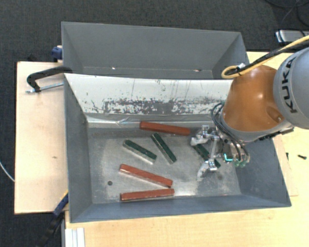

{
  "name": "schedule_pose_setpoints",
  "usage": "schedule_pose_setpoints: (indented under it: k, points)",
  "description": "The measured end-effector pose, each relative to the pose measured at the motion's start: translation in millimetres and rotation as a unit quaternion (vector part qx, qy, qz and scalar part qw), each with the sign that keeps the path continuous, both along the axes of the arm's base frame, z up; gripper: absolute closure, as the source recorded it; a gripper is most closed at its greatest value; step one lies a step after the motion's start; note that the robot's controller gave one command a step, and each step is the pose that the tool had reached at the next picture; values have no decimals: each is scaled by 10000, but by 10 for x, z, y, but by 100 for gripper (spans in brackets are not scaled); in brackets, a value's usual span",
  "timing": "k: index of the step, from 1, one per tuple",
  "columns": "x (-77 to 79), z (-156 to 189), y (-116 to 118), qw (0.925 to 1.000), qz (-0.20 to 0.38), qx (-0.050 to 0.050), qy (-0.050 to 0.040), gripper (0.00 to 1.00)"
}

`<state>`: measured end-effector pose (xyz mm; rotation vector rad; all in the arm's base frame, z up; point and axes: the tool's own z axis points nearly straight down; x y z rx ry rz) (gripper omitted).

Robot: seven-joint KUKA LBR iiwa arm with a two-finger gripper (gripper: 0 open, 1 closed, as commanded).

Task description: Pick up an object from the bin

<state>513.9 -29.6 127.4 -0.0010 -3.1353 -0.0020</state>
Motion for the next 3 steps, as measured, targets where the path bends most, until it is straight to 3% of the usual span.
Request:
schedule_pose_setpoints:
  k: [2,3]
  points:
    - [61,8,-31,10000,10,3,-52,0]
    - [296,-180,-387,10000,7,-11,-14,0]
